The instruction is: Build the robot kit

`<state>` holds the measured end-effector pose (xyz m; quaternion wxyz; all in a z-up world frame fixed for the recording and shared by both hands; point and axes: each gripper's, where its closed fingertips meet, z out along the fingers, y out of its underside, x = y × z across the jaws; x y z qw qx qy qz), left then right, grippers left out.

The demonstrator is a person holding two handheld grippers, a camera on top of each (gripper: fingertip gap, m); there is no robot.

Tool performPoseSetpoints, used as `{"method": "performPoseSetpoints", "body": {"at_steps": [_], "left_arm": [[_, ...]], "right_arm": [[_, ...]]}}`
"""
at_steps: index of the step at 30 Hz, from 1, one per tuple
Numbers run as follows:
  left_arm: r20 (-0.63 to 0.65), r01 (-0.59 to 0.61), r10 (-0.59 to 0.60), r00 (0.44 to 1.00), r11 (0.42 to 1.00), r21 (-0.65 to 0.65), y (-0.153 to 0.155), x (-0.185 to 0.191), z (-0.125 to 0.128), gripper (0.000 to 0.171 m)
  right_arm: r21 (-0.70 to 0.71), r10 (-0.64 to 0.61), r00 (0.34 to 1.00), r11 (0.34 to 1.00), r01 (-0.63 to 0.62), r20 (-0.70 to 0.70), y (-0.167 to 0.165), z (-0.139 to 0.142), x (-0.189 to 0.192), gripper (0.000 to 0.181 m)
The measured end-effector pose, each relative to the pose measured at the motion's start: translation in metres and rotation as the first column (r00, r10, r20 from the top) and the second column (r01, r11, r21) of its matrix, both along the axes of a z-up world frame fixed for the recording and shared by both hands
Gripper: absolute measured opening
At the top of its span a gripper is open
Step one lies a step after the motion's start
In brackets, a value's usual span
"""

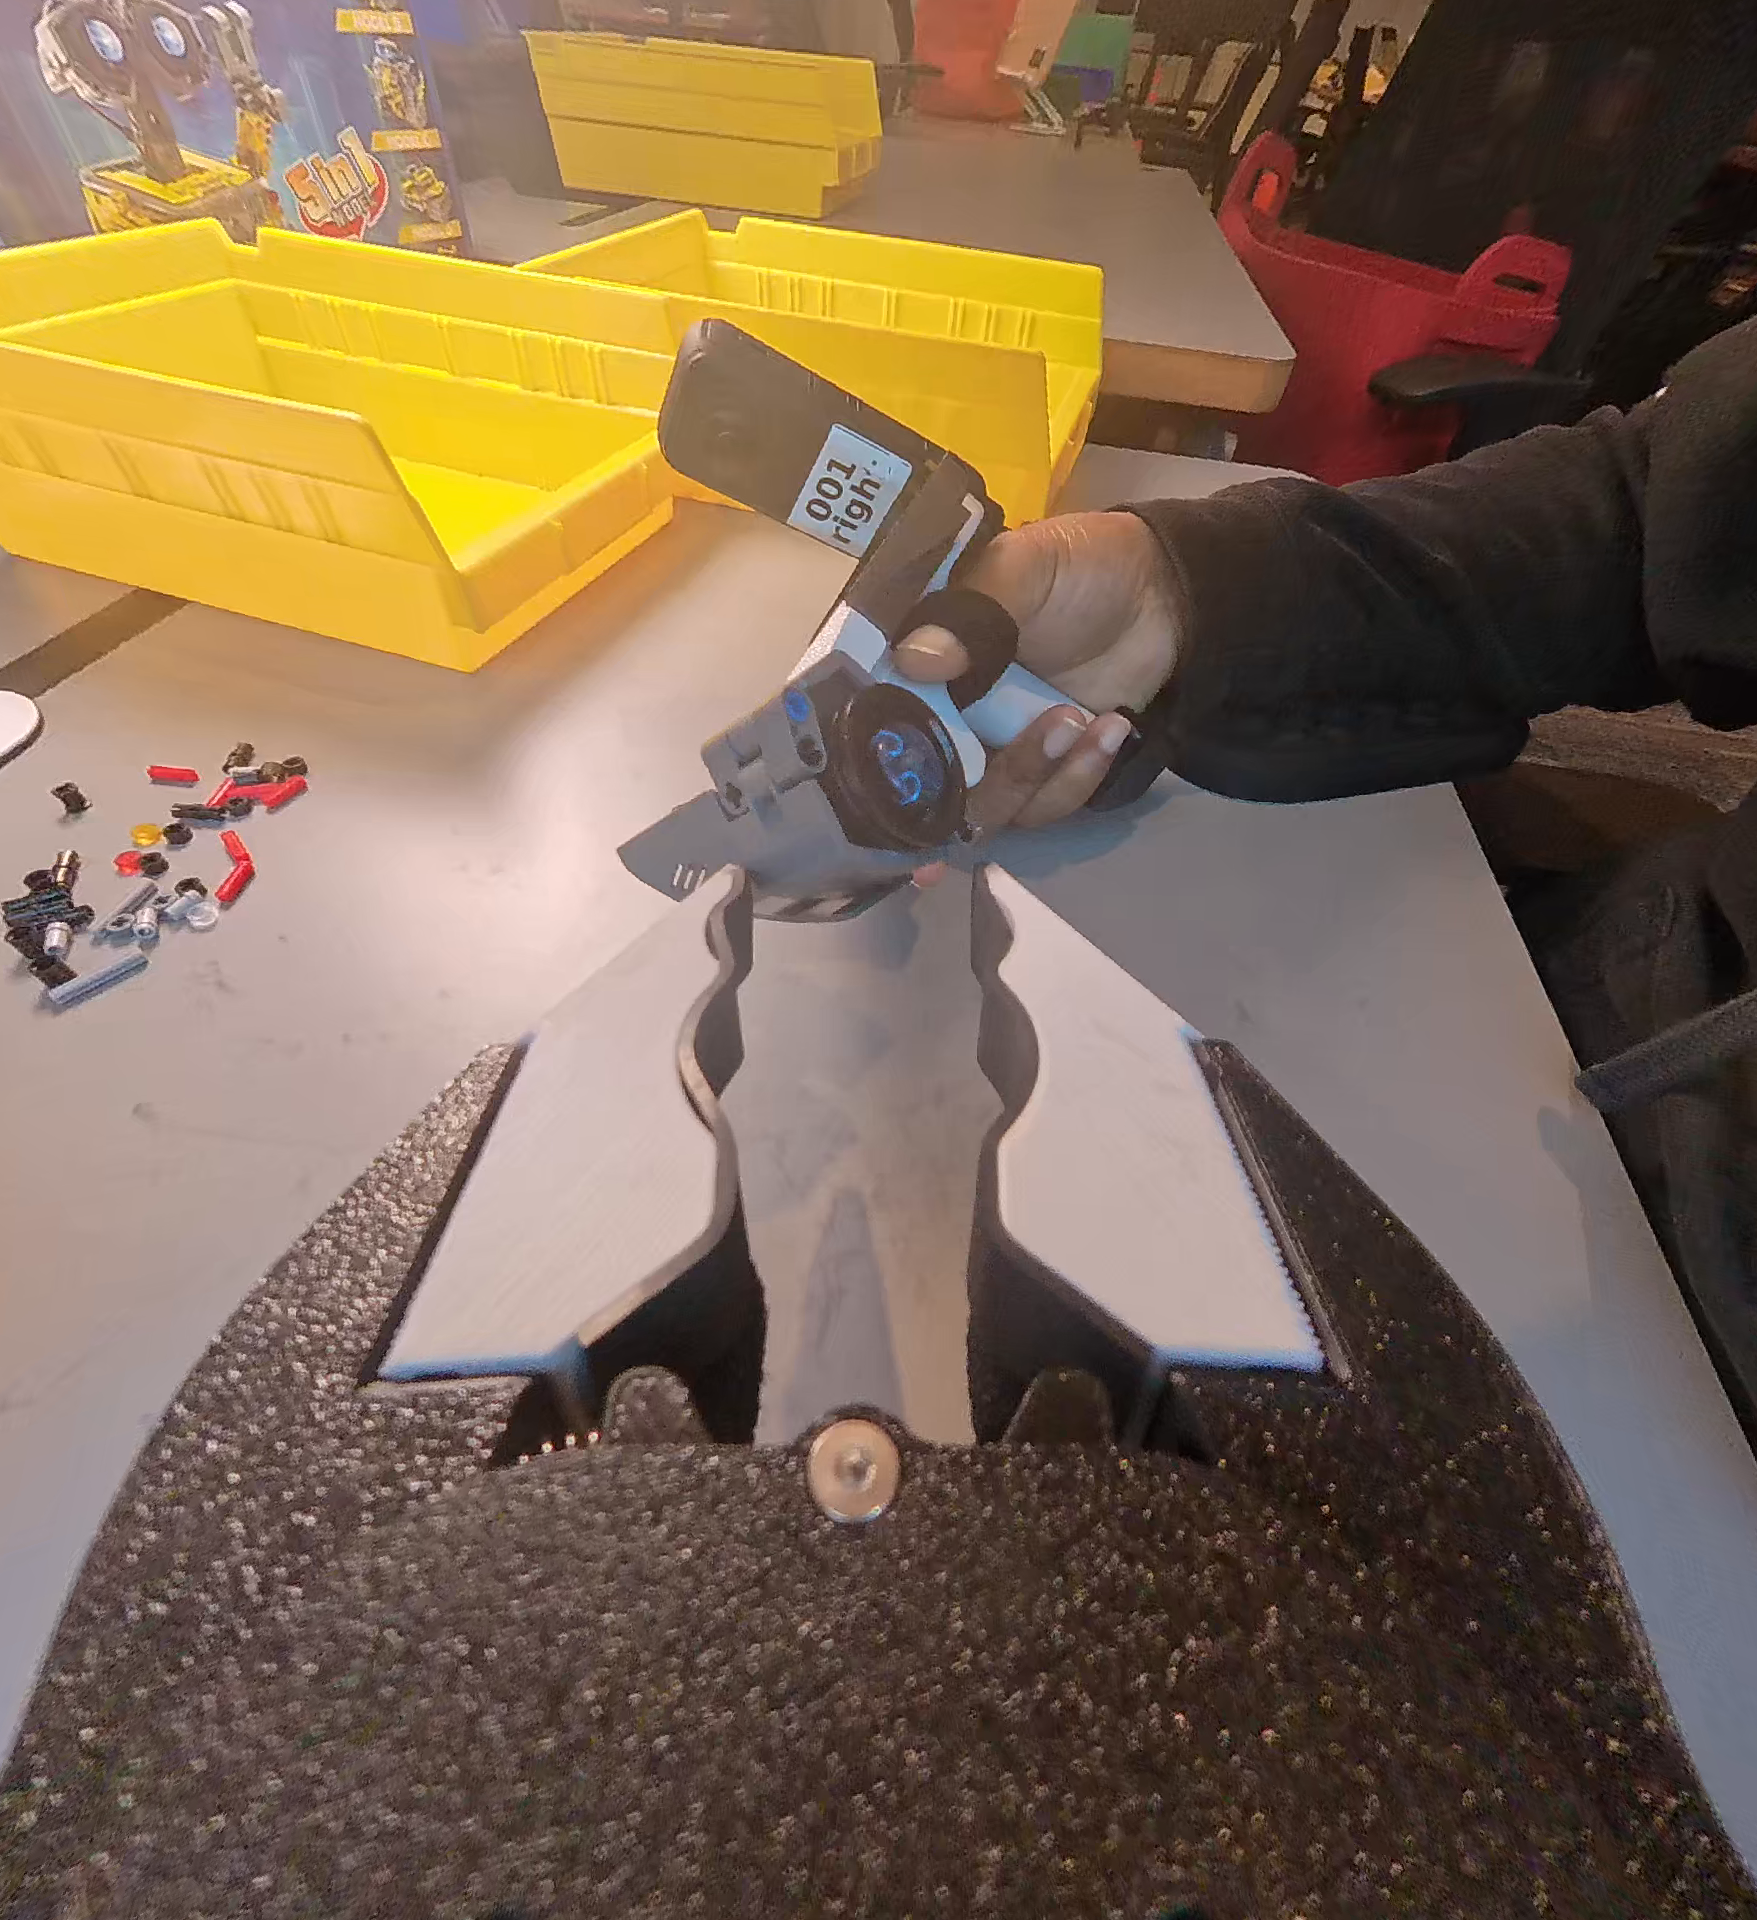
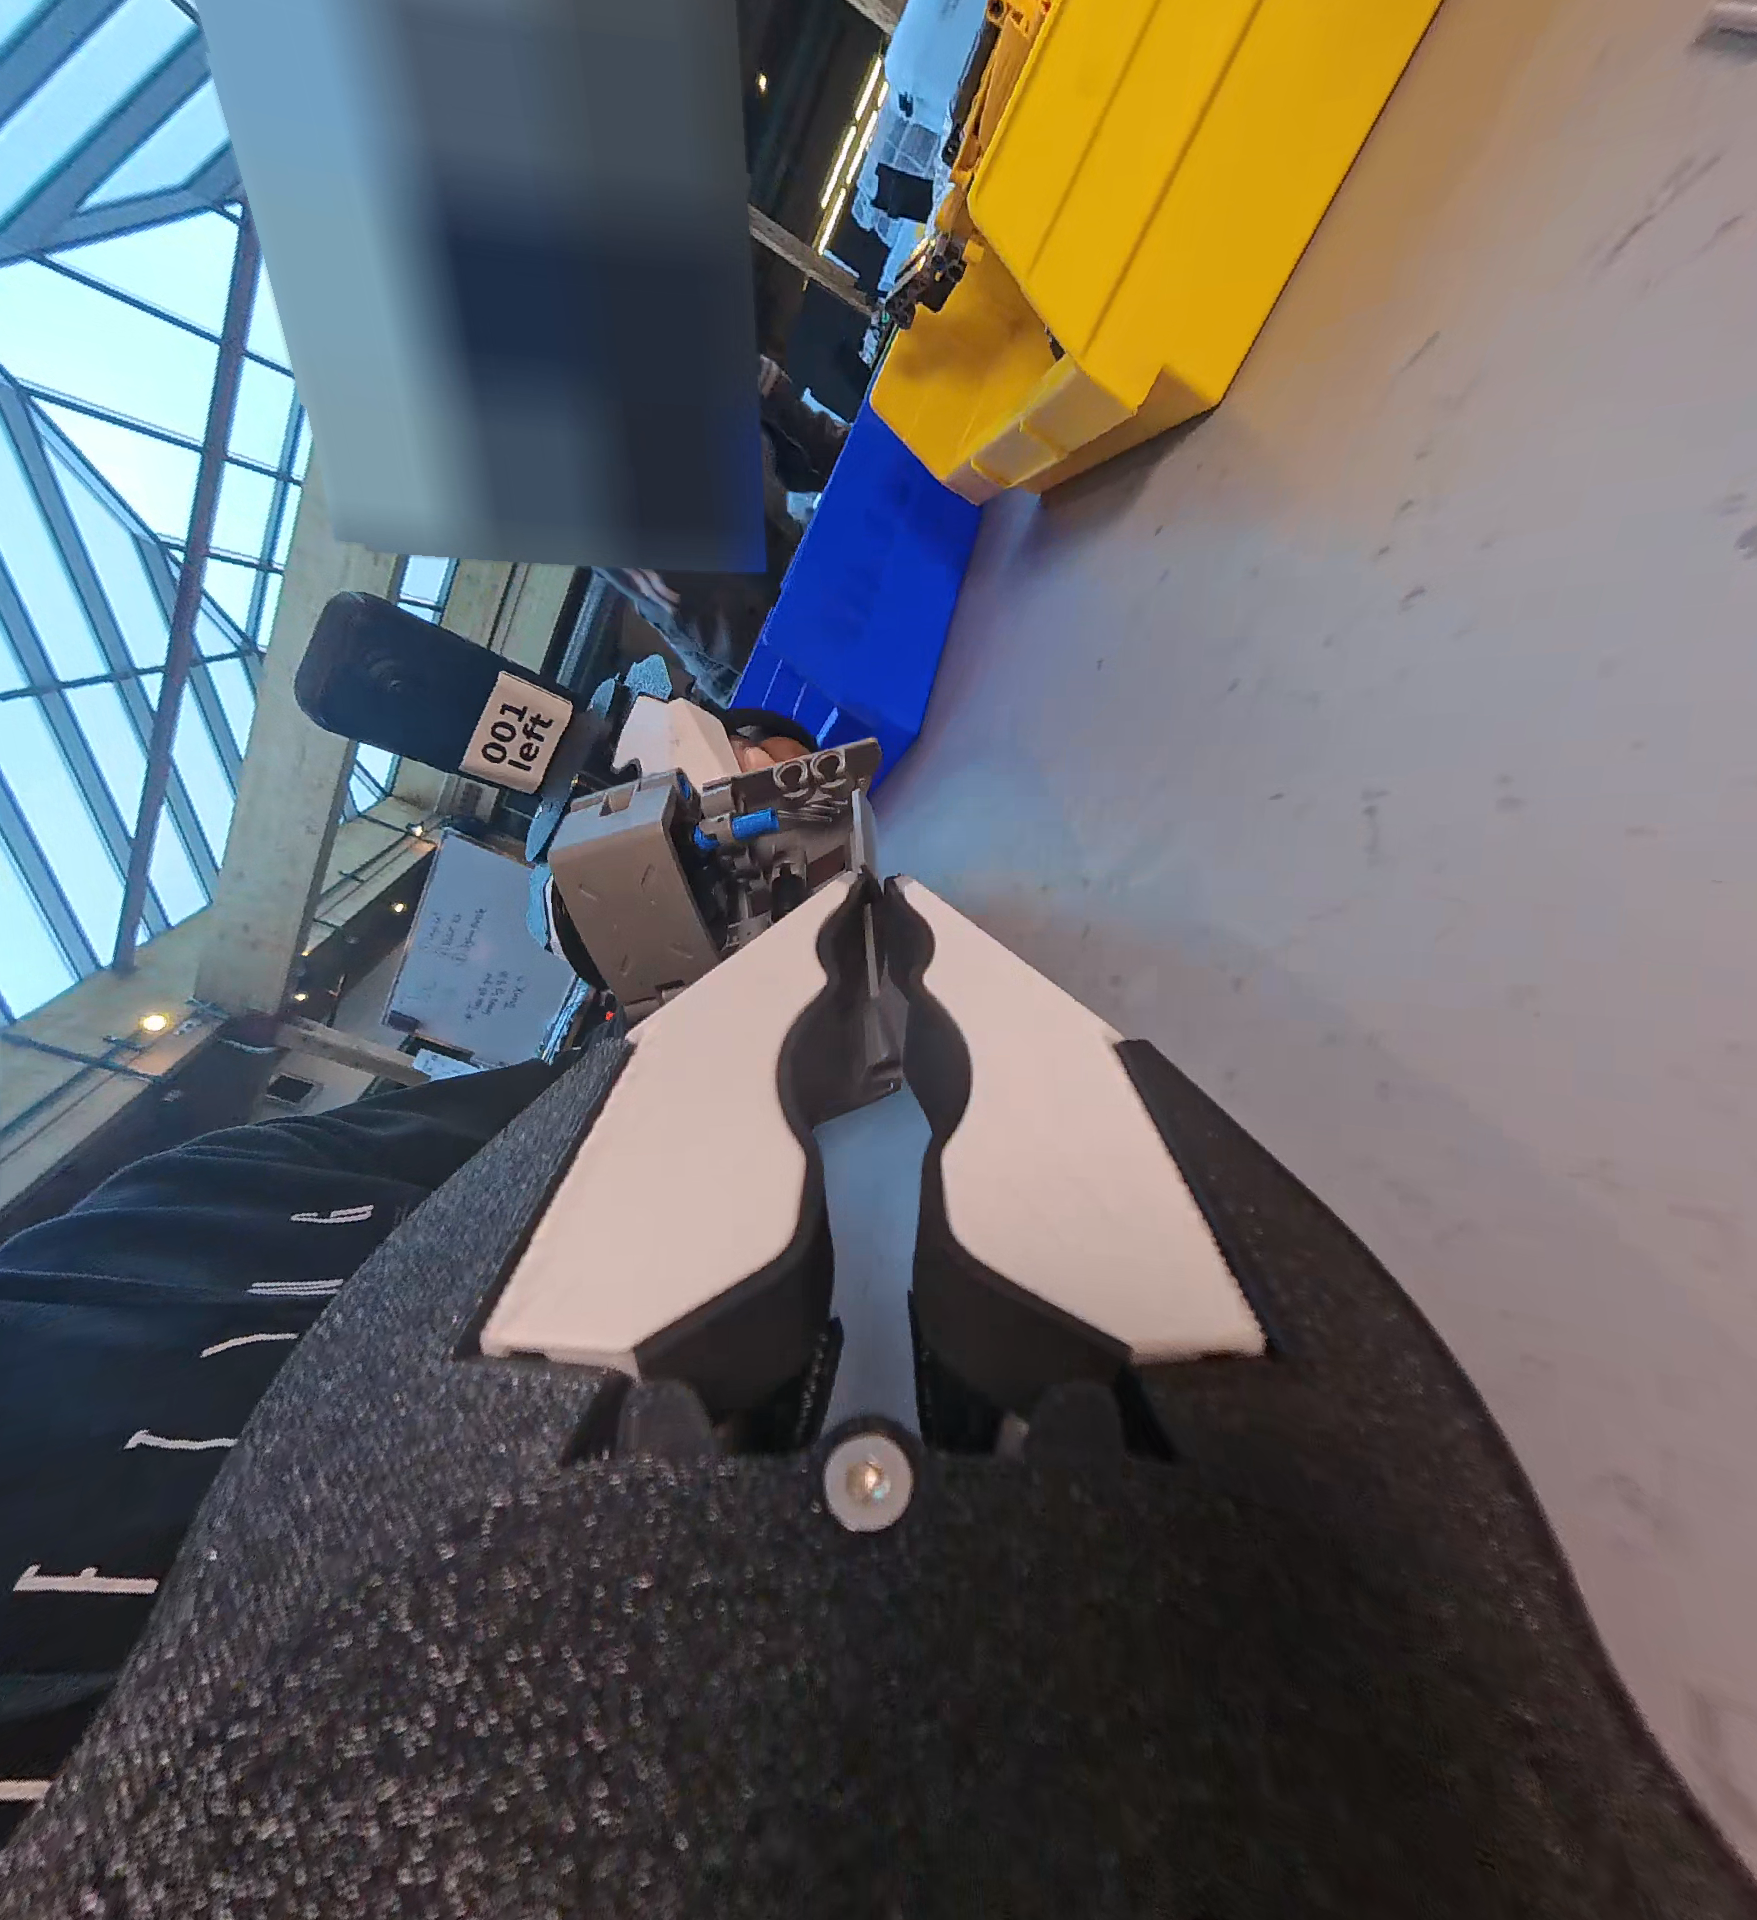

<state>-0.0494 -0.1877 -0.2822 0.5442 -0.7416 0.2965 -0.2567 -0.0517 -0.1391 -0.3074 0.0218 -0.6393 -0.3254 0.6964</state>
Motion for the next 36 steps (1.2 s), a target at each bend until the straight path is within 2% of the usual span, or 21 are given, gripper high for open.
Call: {"method": "performPoseSetpoints", "body": {"at_steps": [10, 15, 23, 32, 36], "left_arm": [[-0.001, -0.079, 0.079, 0.997, 0.995, -0.061, 0.014, 0.003, -0.013, 0.053], [0.005, -0.104, 0.105, 0.995, 0.994, -0.042, 0.017, 0.003, -0.010, 0.053], [0.000, -0.132, 0.132, 0.991, 0.990, 0.058, 0.016, 0.005, 0.008, 0.050], [0.007, -0.137, 0.137, 0.991, 0.989, 0.046, 0.017, 0.004, 0.006, 0.049], [-0.006, -0.165, 0.166, 0.986, 0.985, 0.045, 0.020, 0.000, 0.005, 0.049]], "right_arm": [[0.026, -0.047, 0.999, 0.999, 0.047, 0.023, 0.005, -0.005, -0.002, 0.002], [0.009, -0.050, 0.999, 0.999, 0.050, 0.019, 0.005, -0.004, -0.003, 0.002], [-0.035, -0.016, 1.000, 0.999, 0.016, -0.006, -0.002, 0.001, -0.003, 0.002], [-0.031, -0.027, 1.000, 0.999, 0.026, -0.009, 0.000, 0.000, -0.003, 0.002], [0.017, -0.083, 0.996, 0.996, 0.084, -0.020, 0.007, 0.003, -0.004, 0.003]]}}
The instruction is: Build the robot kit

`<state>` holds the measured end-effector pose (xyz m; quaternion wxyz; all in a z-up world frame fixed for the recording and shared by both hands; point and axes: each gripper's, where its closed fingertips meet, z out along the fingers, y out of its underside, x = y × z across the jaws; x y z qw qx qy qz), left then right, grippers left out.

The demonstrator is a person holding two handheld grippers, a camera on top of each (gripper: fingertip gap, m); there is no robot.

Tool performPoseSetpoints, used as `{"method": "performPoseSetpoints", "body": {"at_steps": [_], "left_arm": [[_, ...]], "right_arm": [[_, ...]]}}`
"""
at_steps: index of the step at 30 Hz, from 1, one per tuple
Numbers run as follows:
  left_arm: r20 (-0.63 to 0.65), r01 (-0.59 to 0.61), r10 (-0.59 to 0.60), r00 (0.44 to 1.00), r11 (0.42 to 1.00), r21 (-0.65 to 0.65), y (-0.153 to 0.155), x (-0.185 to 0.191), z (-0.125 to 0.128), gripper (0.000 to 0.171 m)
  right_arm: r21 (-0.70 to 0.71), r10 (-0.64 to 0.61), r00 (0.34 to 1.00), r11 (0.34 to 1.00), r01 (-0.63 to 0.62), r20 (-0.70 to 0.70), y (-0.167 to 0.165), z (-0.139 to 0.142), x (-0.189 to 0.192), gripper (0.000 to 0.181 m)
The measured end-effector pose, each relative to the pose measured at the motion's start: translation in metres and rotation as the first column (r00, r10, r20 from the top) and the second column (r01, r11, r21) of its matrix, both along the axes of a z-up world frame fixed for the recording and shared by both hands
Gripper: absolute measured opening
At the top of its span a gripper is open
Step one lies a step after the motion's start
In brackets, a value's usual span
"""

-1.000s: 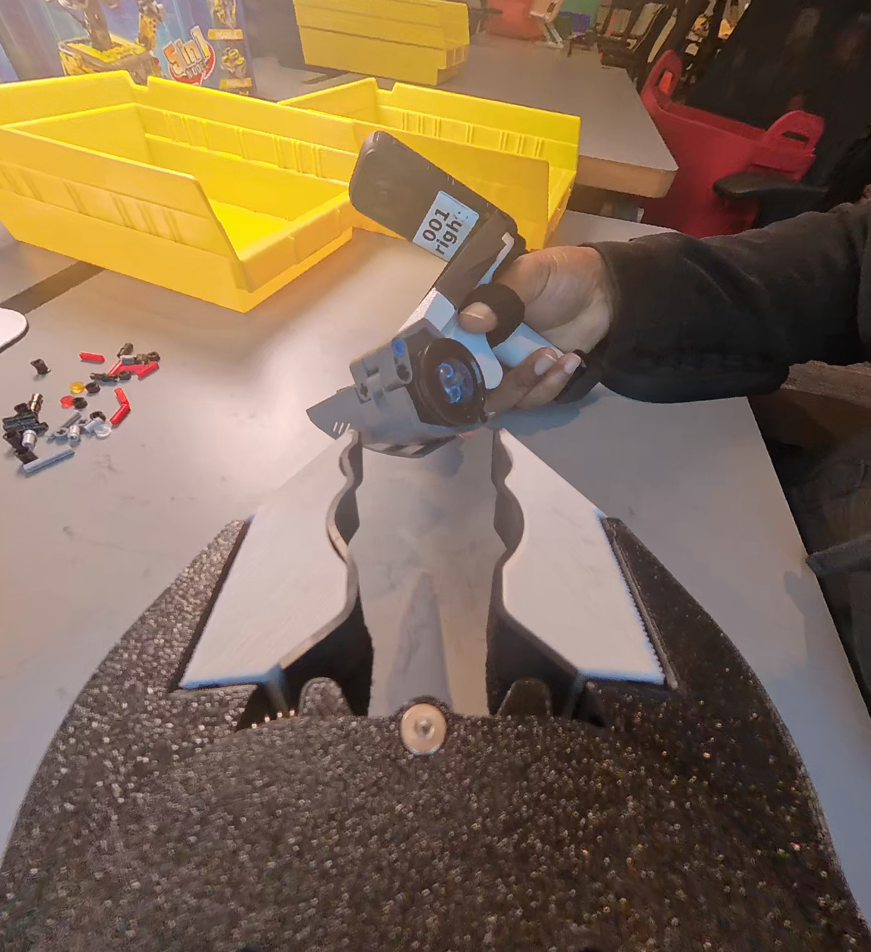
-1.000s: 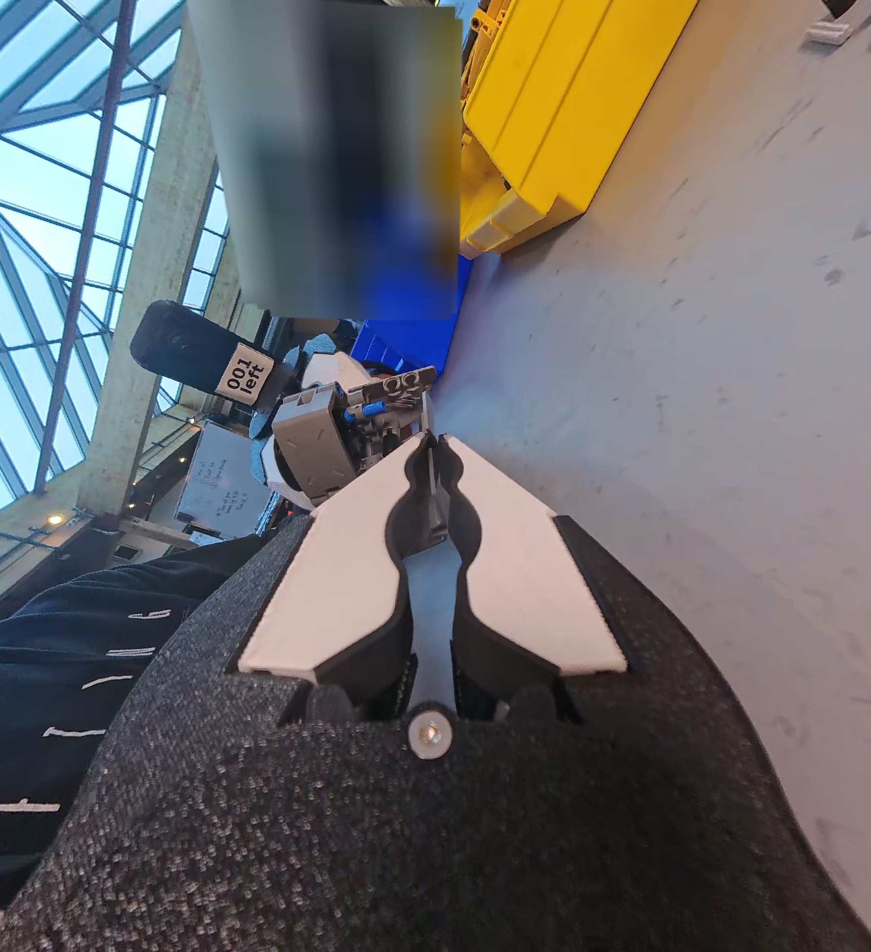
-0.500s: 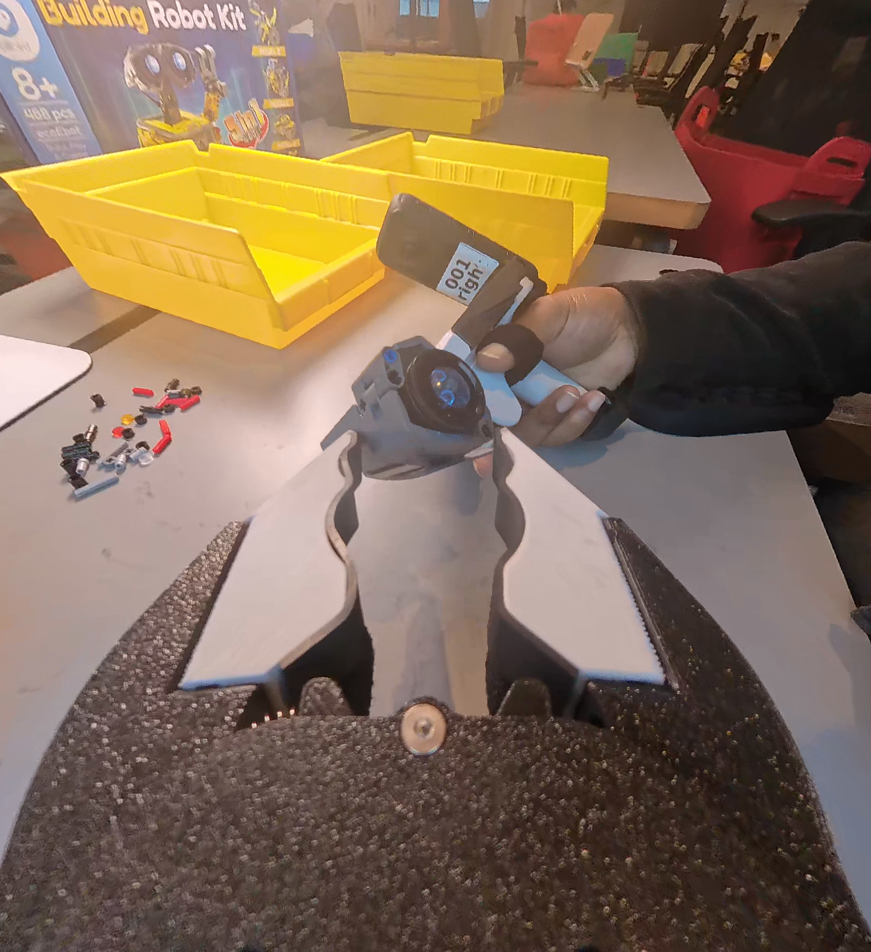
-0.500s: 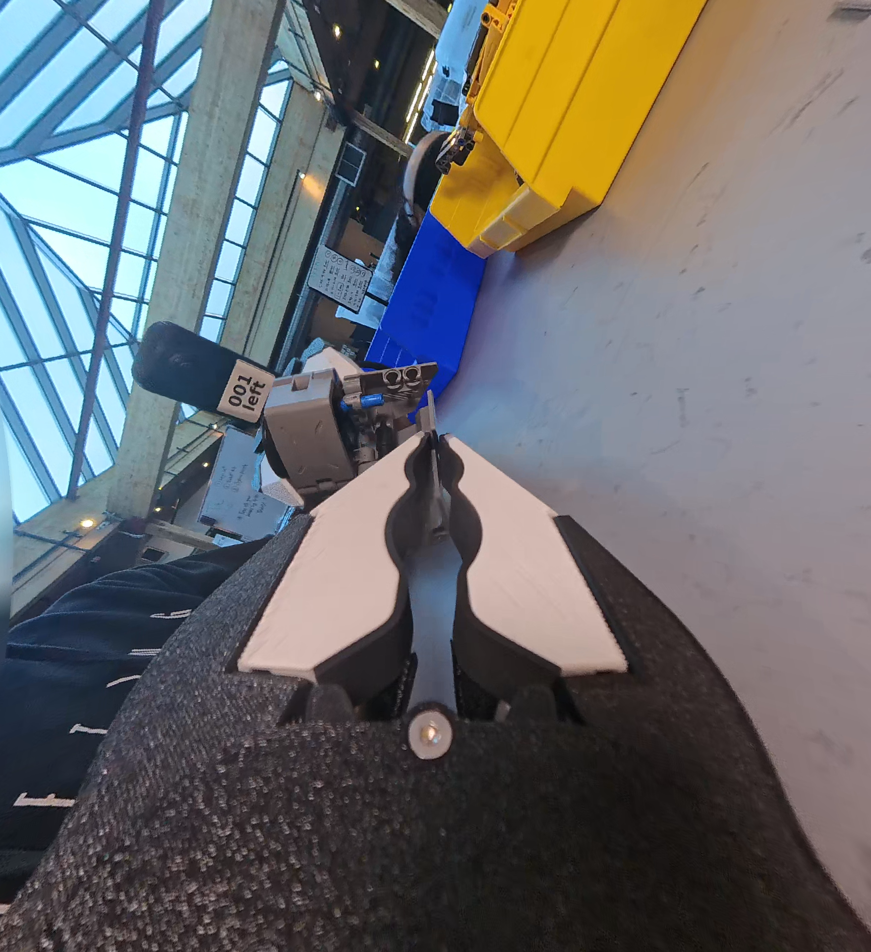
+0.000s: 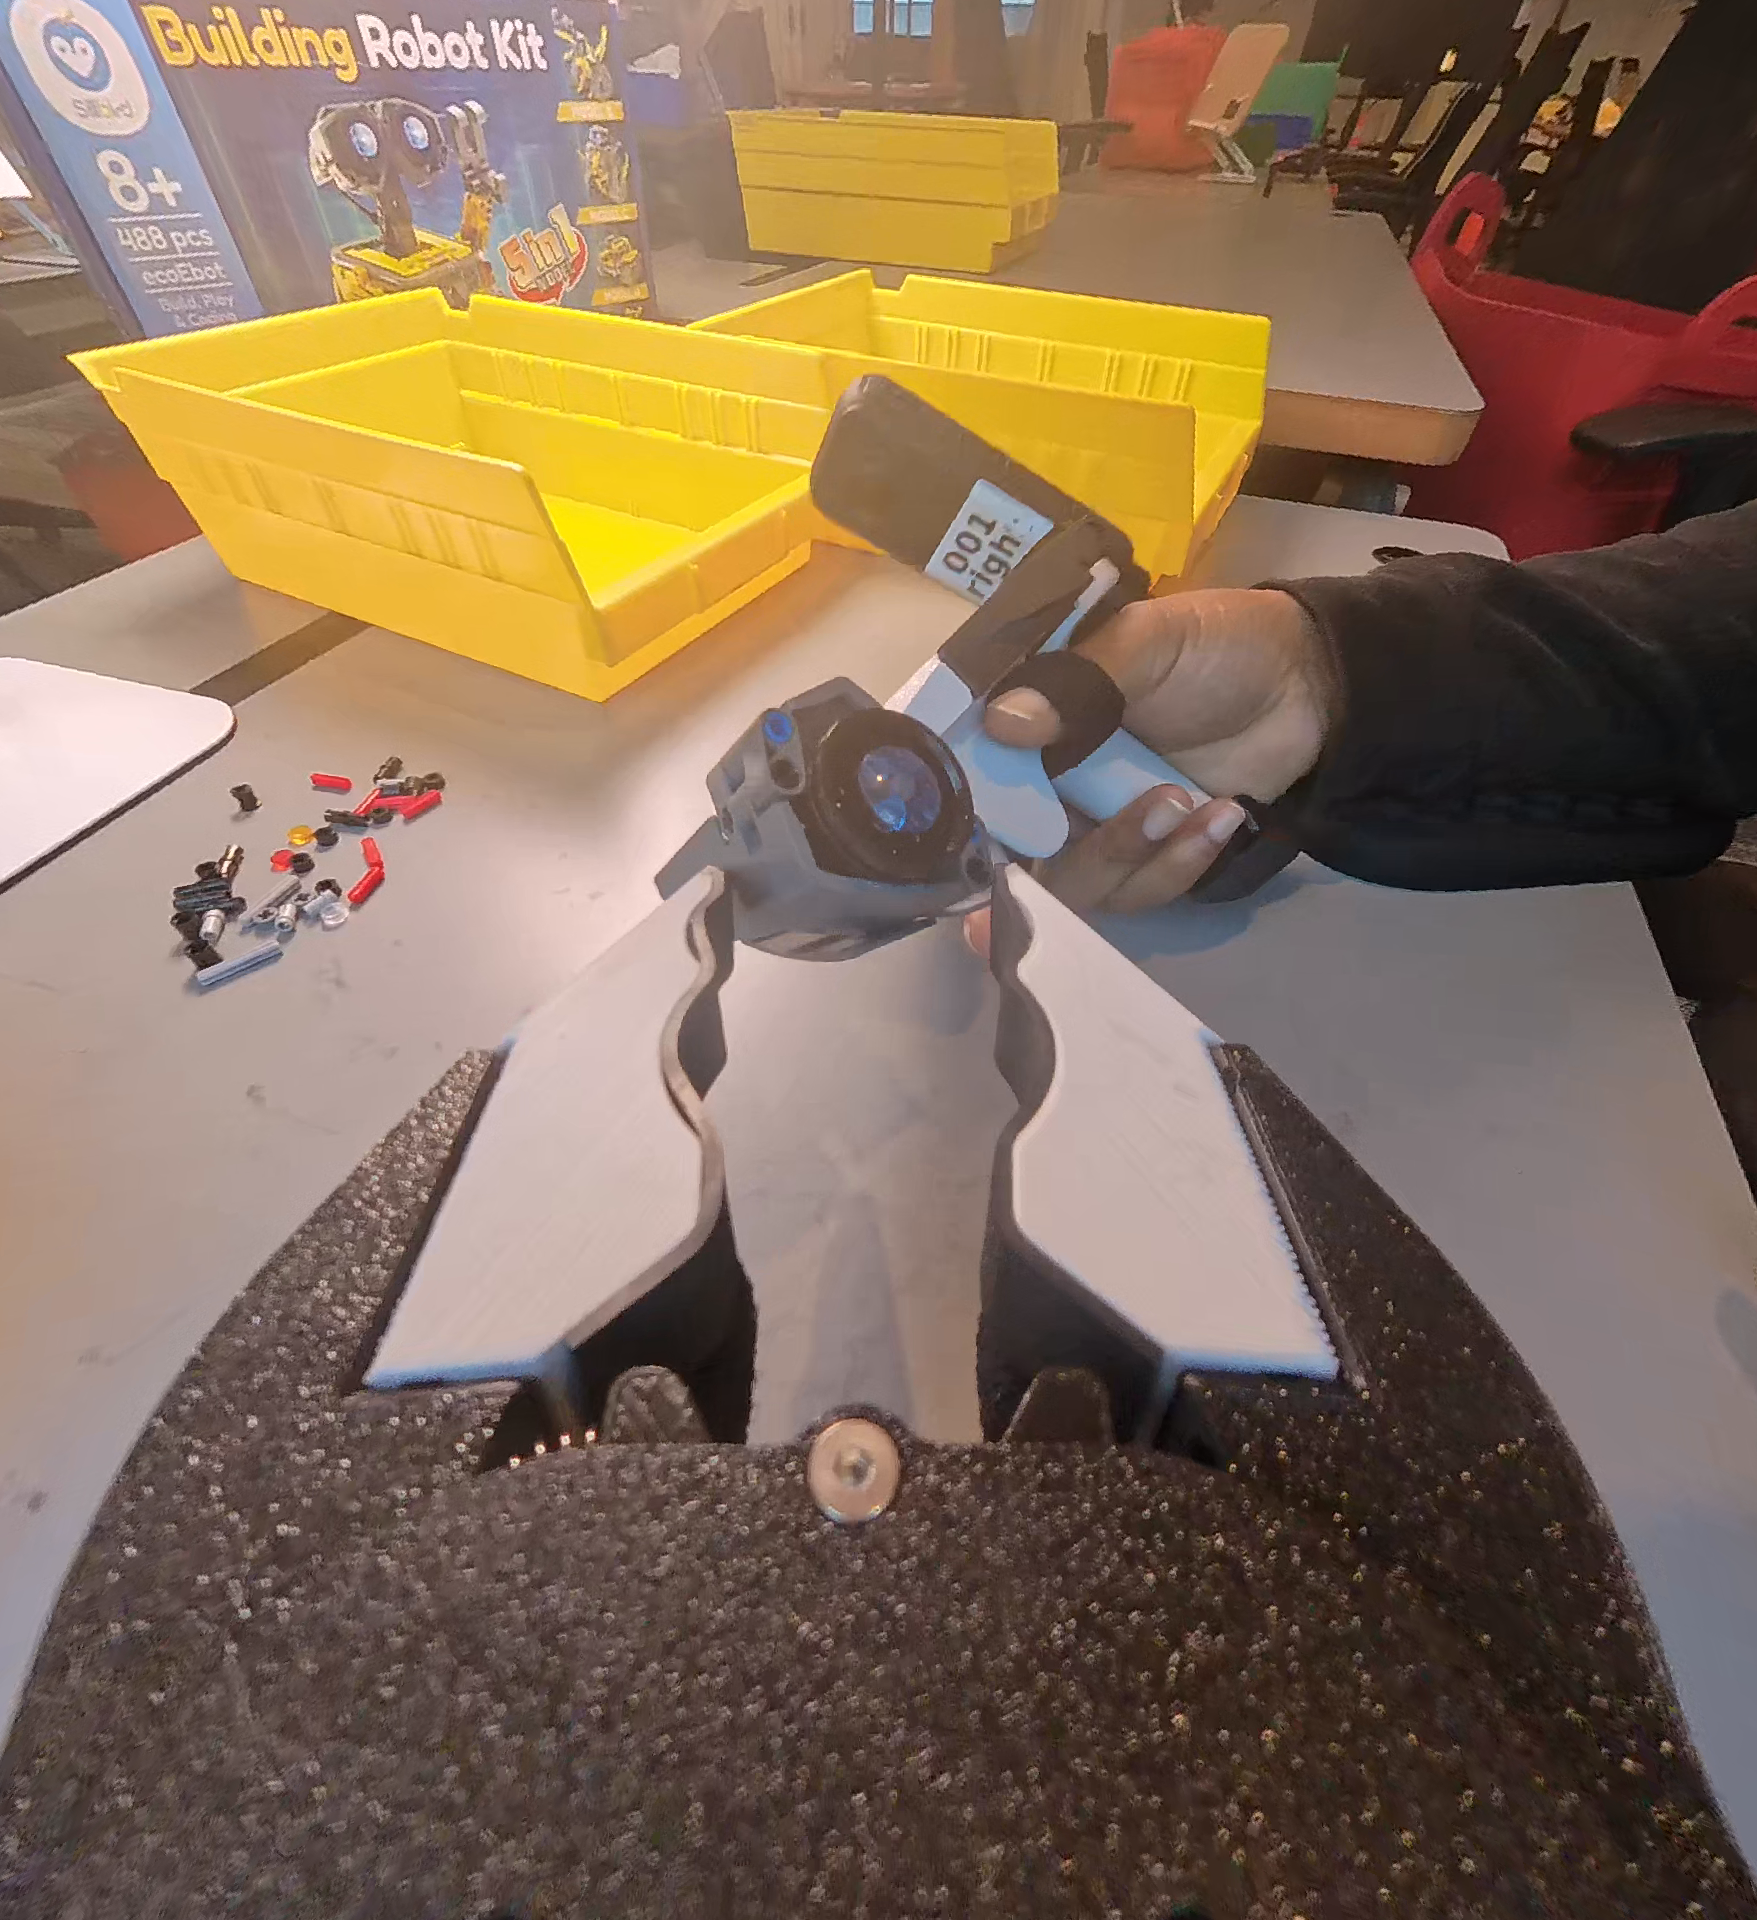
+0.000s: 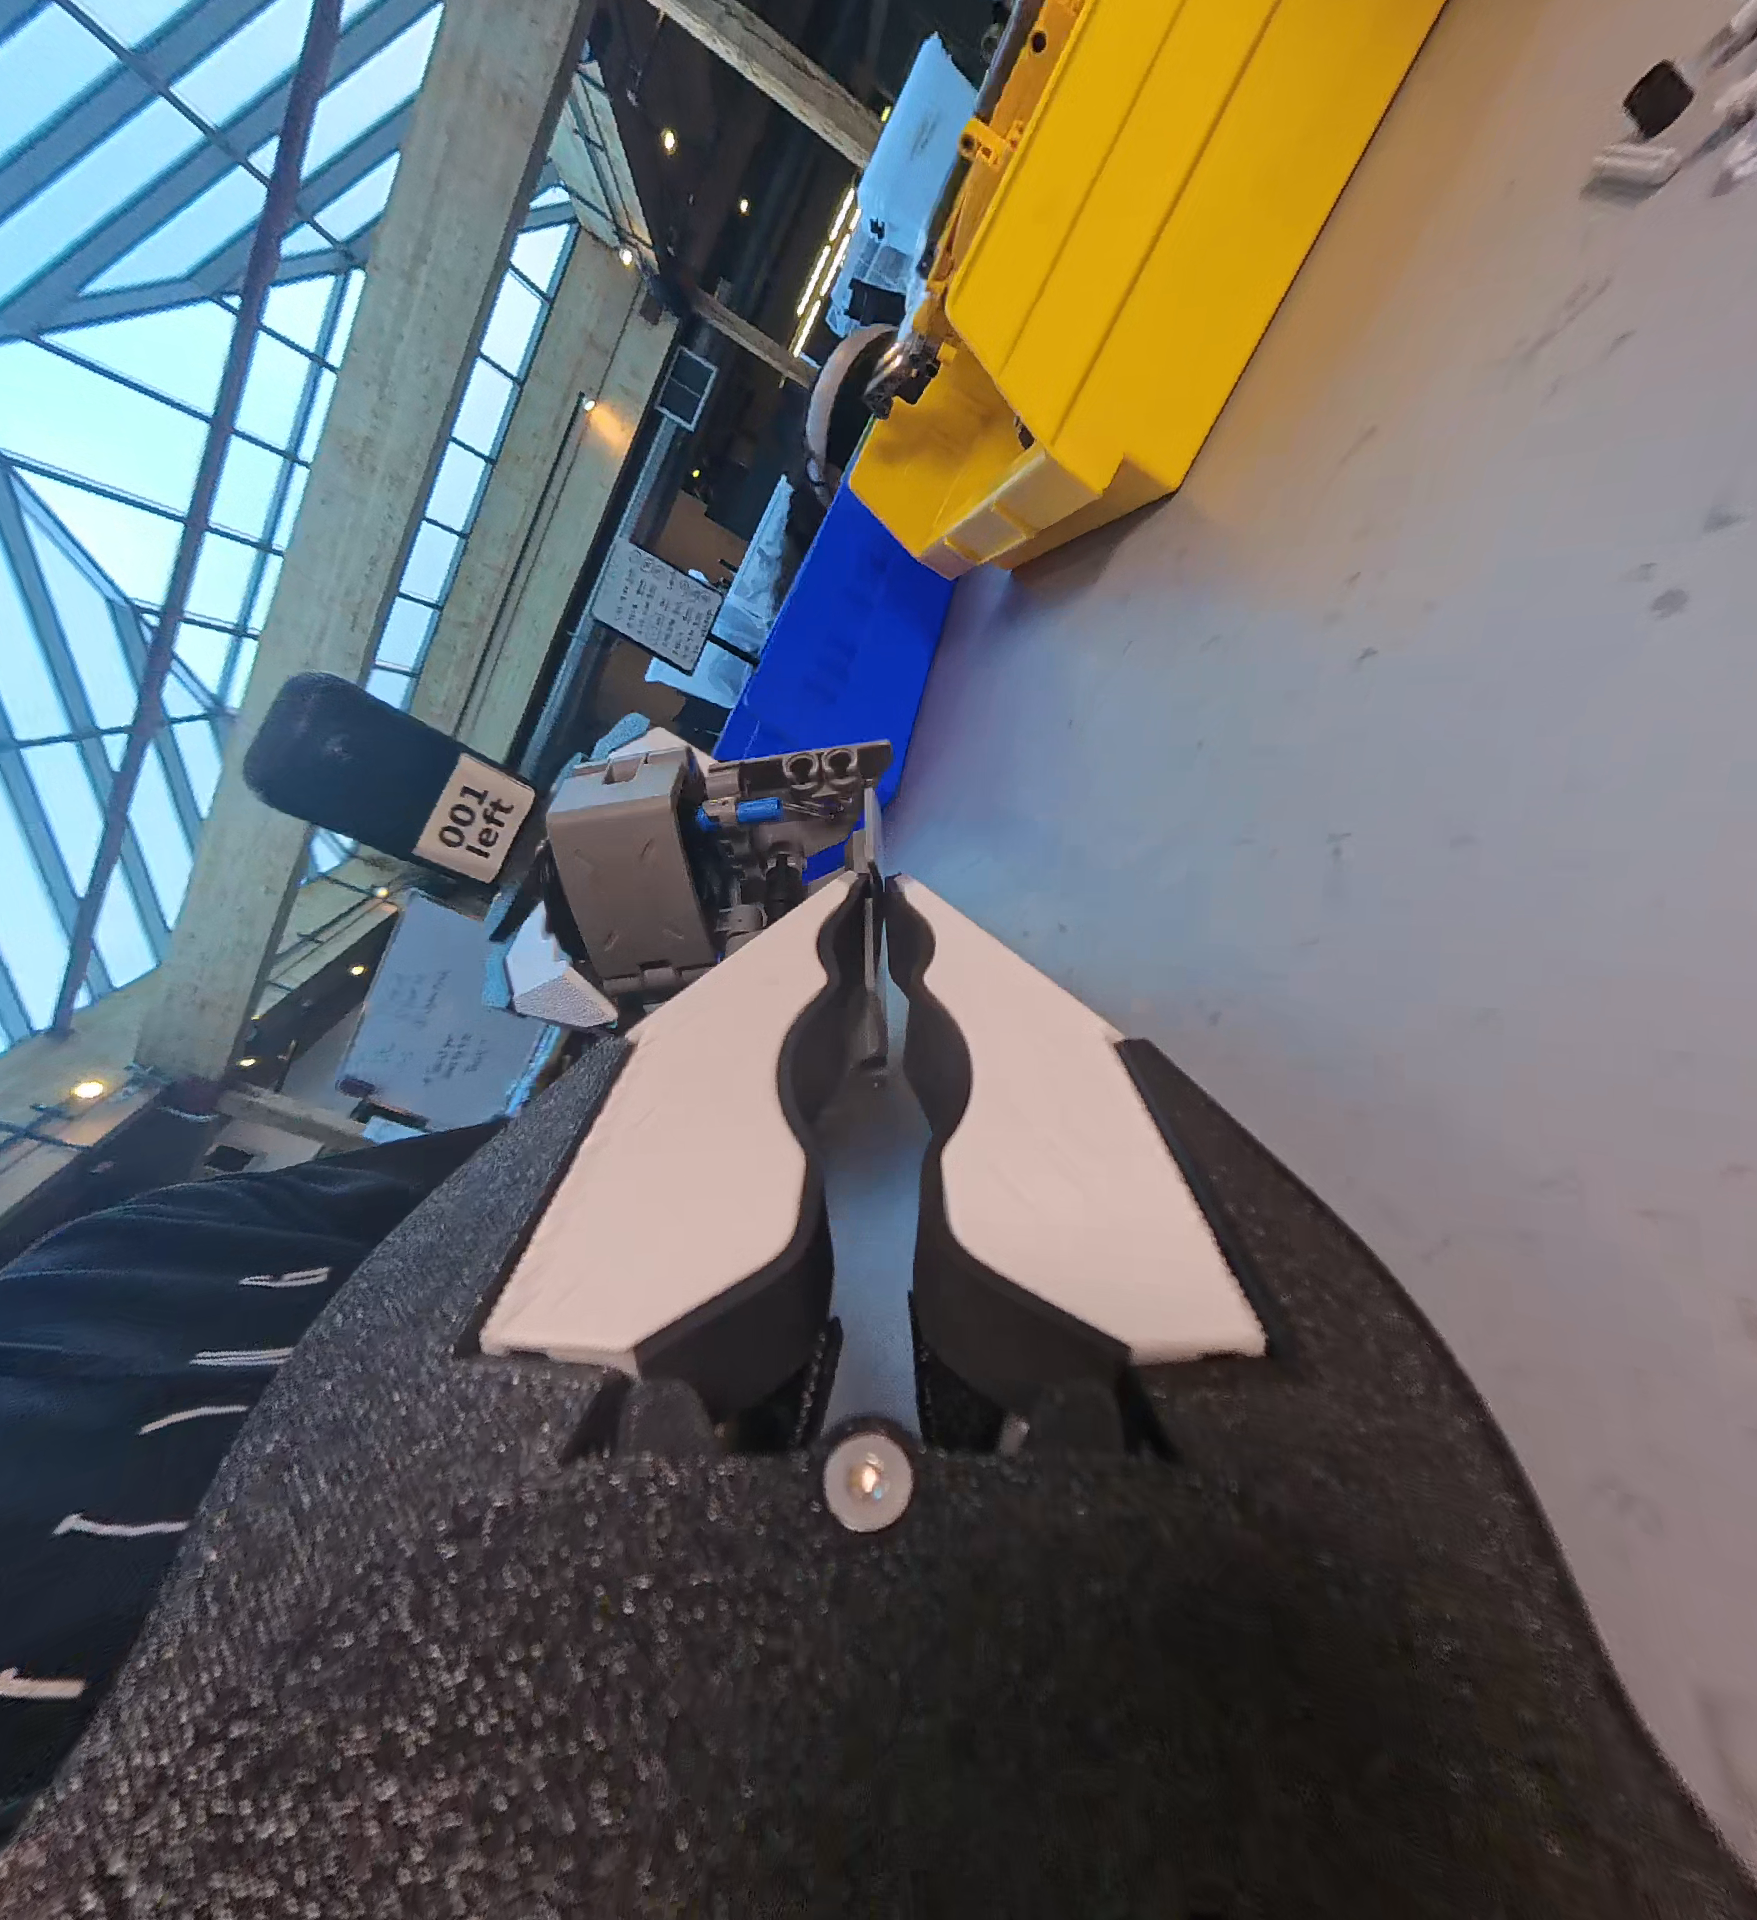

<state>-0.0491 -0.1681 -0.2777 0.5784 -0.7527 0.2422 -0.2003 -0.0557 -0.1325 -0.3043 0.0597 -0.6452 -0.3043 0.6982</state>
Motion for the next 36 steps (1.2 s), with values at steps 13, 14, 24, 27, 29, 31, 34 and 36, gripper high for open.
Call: {"method": "performPoseSetpoints", "body": {"at_steps": [13, 14, 24, 27, 29, 31, 34, 36], "left_arm": [[-0.038, -0.088, 0.082, 0.996, 0.974, -0.211, 0.011, -0.016, -0.045, 0.042], [-0.052, -0.087, 0.077, 0.996, 0.970, -0.226, 0.011, -0.017, -0.048, 0.041], [-0.157, 0.136, -0.209, 0.965, 0.913, -0.384, -0.019, -0.021, -0.079, 0.040], [-0.157, 0.156, -0.231, 0.960, 0.911, -0.381, -0.018, -0.020, -0.081, 0.040], [-0.155, 0.141, -0.212, 0.965, 0.917, -0.373, -0.014, -0.024, -0.080, 0.041], [-0.156, 0.121, -0.188, 0.970, 0.924, -0.362, -0.011, -0.028, -0.080, 0.041], [-0.183, 0.081, -0.150, 0.972, 0.938, -0.338, -0.007, -0.033, -0.081, 0.040], [-0.191, 0.064, -0.131, 0.973, 0.944, -0.323, -0.004, -0.035, -0.080, 0.039]], "right_arm": [[0.595, -0.345, 0.935, 0.770, 0.231, 0.083, 0.022, -0.015, -0.002, 0.004], [0.615, -0.335, 0.939, 0.758, 0.218, 0.081, 0.022, -0.015, -0.001, 0.005], [0.859, -0.058, 0.955, 0.454, -0.236, 0.292, -0.018, -0.051, 0.010, 0.015], [0.873, -0.016, 0.956, 0.412, -0.261, 0.293, -0.020, -0.051, 0.013, 0.021], [0.857, 0.008, 0.958, 0.446, -0.260, 0.286, -0.021, -0.049, 0.015, 0.028], [0.840, 0.032, 0.964, 0.484, -0.245, 0.263, -0.024, -0.045, 0.015, 0.033], [0.840, 0.037, 0.965, 0.484, -0.245, 0.261, -0.023, -0.047, 0.014, 0.037], [0.845, 0.029, 0.961, 0.470, -0.255, 0.274, -0.022, -0.049, 0.014, 0.037]]}}
